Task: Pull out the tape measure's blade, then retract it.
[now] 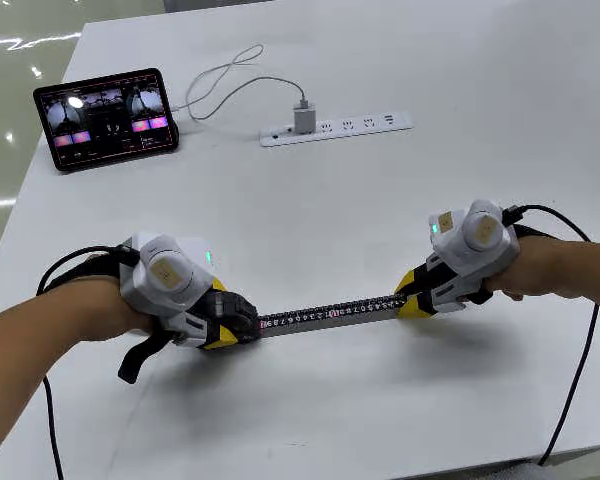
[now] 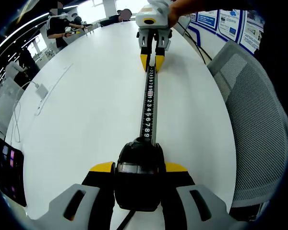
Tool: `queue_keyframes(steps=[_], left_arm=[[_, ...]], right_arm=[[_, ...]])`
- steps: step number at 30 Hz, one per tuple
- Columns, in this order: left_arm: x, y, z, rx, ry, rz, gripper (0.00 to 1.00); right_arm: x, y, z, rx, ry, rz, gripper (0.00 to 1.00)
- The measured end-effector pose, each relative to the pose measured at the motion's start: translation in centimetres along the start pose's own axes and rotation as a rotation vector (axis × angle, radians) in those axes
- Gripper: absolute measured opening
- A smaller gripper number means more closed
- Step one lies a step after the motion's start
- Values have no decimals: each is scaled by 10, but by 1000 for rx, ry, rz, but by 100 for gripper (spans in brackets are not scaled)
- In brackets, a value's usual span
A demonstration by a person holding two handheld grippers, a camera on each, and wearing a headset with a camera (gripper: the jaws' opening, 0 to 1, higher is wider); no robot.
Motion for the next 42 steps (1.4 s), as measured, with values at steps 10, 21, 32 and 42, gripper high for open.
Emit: queue_keyframes(steps=[10,21,32,42], left_arm=[[0,0,0,-4,-2,3,31],[1,2,-1,-4,-1,2,31],[2,2,-1,-3,-1,1,31],[2,2,-1,-3,-2,-1,31]], right_arm=[[-6,-1,-7,-1,4,-8,9],[-14,-2,-17,9,7,-13,9],[-17,-2,-21,18,14,-17,9],[-19,-3,-23,26,21,-21,9]])
Point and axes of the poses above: the centre of the closed fingertips' face, and the gripper's own axes: x roughly forward along the fingers, y roughly to its left, z roughly out of its top, the point moved 10 cm from there along -x, roughly backward along the fingers, and after that the axes turned 8 degrees about -x, right-handed, at the moved point
